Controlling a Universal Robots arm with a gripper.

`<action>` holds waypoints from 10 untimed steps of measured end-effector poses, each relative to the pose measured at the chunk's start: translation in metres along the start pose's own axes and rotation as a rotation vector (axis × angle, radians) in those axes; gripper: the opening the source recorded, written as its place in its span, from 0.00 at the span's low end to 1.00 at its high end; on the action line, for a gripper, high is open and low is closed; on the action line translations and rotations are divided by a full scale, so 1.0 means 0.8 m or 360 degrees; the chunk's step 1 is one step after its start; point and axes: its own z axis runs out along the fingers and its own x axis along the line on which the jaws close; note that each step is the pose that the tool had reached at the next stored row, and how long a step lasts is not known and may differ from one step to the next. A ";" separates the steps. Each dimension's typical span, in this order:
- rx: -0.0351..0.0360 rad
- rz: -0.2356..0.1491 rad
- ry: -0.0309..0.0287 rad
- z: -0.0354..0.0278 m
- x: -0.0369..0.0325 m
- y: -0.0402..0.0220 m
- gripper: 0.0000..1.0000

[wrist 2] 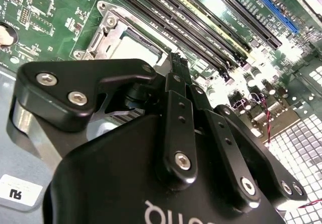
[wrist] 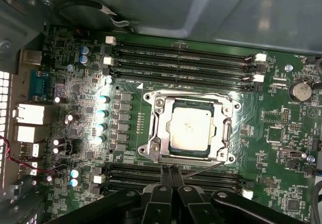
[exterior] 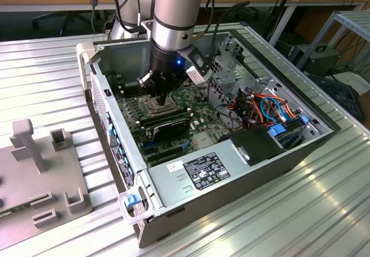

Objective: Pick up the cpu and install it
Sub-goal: 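Install the second cpu locking lever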

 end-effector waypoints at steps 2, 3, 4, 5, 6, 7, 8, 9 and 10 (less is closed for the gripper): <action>0.0000 0.0000 -0.00001 0.0000 0.0003 0.0000 0.11; 0.0000 0.0000 0.00000 0.0000 0.0004 0.0000 0.11; 0.0000 0.0000 -0.00003 0.0001 0.0007 0.0000 0.11; 0.0000 0.0001 -0.00004 0.0004 0.0017 0.0001 0.11; 0.0000 0.0000 -0.00006 0.0007 0.0030 0.0002 0.11; 0.0000 0.0000 -0.00004 0.0010 0.0044 0.0004 0.11; 0.0000 0.0000 -0.00003 0.0017 0.0066 0.0005 0.11; 0.0000 0.0000 -0.00003 0.0024 0.0080 0.0007 0.11; 0.0000 0.0000 -0.00003 0.0035 0.0092 0.0008 0.11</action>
